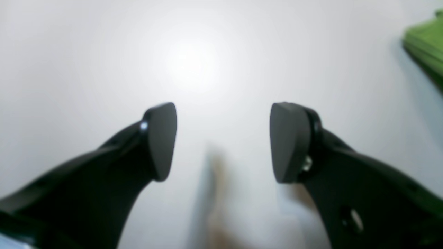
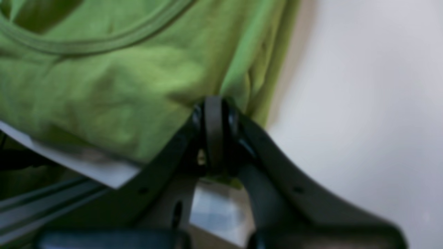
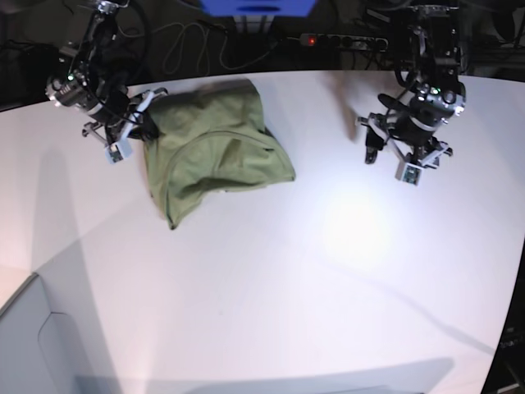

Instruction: Fold the T-shirt properly

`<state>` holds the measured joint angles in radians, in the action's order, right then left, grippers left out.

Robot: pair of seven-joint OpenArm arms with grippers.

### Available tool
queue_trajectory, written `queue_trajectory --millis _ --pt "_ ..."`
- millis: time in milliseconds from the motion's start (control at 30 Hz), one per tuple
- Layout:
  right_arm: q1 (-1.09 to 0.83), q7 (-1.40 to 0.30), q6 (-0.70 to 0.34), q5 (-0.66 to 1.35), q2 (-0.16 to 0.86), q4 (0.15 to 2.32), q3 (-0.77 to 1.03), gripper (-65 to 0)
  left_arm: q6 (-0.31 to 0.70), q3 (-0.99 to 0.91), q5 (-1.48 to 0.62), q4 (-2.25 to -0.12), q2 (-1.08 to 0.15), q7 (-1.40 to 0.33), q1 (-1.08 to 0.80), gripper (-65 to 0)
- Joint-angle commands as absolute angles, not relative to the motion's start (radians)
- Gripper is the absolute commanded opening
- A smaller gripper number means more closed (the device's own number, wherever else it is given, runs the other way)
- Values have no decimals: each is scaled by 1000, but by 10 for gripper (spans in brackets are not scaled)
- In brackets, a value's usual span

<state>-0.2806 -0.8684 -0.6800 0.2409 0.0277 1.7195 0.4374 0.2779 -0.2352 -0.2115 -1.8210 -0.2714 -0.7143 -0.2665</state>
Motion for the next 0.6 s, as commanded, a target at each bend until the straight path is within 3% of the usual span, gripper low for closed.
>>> queue_trajectory --millis 0,300,467,567 --pt "-282 -852 -698 254 36 1742 443 -650 277 -251 -240 -1837 -282 -694 -265 -247" --pt "-378 -819 -698 255 24 2029 441 -650 277 -306 -285 -1860 -272 -694 -334 -248" --pt "-380 -820 -698 254 -18 2046 438 -650 277 -308 -285 -1928 -272 -694 -417 -250" --pt "-381 -816 -698 254 -38 2034 444 -650 277 -314 -285 -1949 -272 -694 -479 -309"
